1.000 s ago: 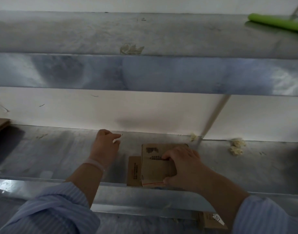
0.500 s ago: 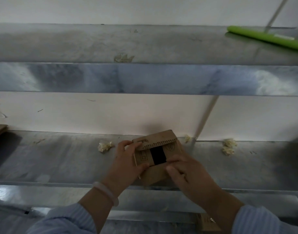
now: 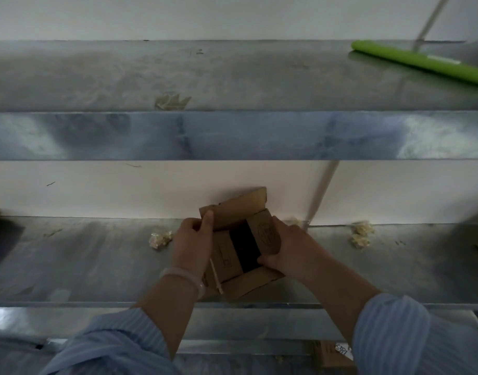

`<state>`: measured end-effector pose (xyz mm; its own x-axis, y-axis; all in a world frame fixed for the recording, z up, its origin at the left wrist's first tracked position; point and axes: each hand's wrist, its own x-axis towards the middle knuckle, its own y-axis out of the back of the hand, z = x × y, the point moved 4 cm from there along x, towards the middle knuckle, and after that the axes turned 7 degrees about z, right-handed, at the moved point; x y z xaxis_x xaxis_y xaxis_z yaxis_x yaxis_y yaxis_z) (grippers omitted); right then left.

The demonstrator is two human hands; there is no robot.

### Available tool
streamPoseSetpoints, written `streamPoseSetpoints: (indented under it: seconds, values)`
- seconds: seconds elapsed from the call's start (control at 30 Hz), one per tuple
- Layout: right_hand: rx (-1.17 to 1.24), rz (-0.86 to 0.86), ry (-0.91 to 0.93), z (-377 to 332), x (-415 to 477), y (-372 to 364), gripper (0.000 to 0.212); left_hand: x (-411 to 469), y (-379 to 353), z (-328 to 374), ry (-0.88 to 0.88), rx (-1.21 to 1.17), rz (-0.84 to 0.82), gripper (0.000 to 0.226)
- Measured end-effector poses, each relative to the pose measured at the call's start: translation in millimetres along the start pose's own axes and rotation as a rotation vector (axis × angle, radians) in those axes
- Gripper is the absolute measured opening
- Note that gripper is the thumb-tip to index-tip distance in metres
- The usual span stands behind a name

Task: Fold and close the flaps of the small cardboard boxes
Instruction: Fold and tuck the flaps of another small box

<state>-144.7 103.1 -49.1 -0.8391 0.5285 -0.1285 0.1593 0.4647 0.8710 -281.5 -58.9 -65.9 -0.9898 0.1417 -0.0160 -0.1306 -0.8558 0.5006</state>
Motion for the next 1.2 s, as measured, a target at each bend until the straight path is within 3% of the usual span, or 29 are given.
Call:
streamPoseSetpoints:
  seconds: [0.1, 0.17, 0.27, 0.53, 0.63, 0.8, 0.93, 1.03, 1.13, 1.2]
  values:
    - [0.016, 0.016, -0.058, 1, 6, -7, 0.083, -11, -5, 1, -0.036, 0.062, -0.084, 0.051]
    - [-0.054, 0.067, -0.09, -3, 6, -8, 0.08, -24, -15, -6, -0.071, 0.212, -0.176, 0.09]
    - [-0.094, 0.11, -0.108, -7, 3, -5, 0.065, -30, -18, -17, -0.025, 0.103, -0.243, 0.114]
    - [0.202, 0.166, -0.072, -14, -34, 6, 0.029, -39, -5, 9, -0.219, 0.037, -0.116, 0.145]
    - [0.326, 0.167, -0.062, -10, -44, 10, 0.012, -40, -2, 7, -0.283, 0.031, -0.133, 0.138]
    - [0.528, 0.113, -0.129, 14, -47, 5, 0.013, -40, 9, 4, -0.34, -0.02, -0.183, 0.122]
    - [0.796, 0.111, -0.19, 35, -45, -3, 0.038, -51, 10, 3, -0.432, -0.053, -0.44, 0.096]
    - [0.871, 0.091, -0.18, 42, -49, -3, 0.048, -57, 17, 0, -0.568, -0.055, -0.534, 0.083]
    - [0.903, -0.006, -0.333, 60, -54, -11, 0.04, -63, 21, -14, -0.722, 0.111, -0.582, 0.074]
    - [1.049, -0.171, -0.43, 71, -62, -21, 0.042, -67, 18, -26, -0.833, 0.307, -0.578, 0.072]
